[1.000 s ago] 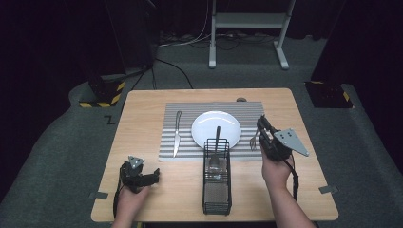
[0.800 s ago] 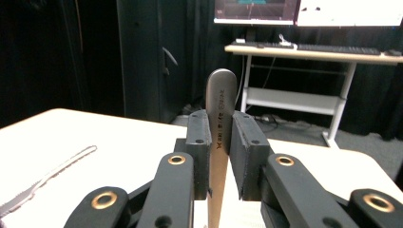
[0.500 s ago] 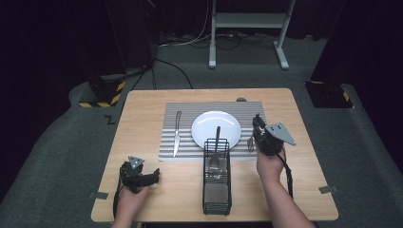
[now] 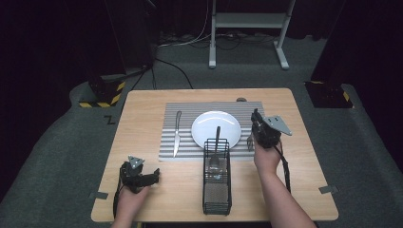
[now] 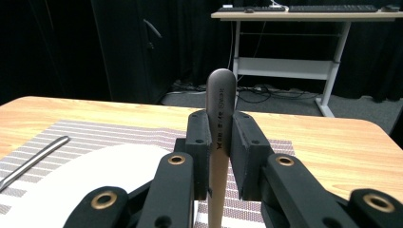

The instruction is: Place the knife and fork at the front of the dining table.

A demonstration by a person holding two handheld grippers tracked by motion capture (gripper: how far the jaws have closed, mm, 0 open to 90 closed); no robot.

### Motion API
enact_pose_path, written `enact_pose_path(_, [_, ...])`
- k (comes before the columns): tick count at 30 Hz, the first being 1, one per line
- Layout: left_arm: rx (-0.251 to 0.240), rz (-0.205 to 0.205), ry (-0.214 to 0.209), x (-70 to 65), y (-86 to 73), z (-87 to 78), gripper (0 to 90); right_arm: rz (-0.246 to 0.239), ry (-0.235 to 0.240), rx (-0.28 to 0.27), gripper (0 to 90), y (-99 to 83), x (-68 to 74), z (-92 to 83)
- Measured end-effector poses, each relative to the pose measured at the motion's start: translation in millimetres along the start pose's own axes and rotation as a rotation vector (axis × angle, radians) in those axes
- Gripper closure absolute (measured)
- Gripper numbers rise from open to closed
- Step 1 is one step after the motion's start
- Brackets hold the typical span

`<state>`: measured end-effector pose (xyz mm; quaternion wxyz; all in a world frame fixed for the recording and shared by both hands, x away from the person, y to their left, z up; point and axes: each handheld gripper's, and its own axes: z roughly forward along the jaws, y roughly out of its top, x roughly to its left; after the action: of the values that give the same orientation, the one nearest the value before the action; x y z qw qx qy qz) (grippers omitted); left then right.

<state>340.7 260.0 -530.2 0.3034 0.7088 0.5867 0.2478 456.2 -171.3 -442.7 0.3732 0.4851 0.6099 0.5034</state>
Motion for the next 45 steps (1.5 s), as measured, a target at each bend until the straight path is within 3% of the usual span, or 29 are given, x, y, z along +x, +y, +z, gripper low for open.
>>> enact_pose_path(18, [-0.001, 0.001, -0.002, -0.1, -0.5, -0.6, 6.1, 0.061, -0.042, 0.104, 78.5, -8.3, -8.8, 61.7])
enact_pose_path(25, [-0.001, 0.002, -0.001, -0.2, -0.5, -0.6, 6.1, 0.062, -0.041, 0.133, 78.5, -11.0, -7.3, 70.5])
enact_pose_path(45, [-0.002, 0.001, -0.003, -0.1, -0.6, -0.7, 6.3, 0.054, -0.066, 0.301, 78.4, -26.2, -7.4, 103.6])
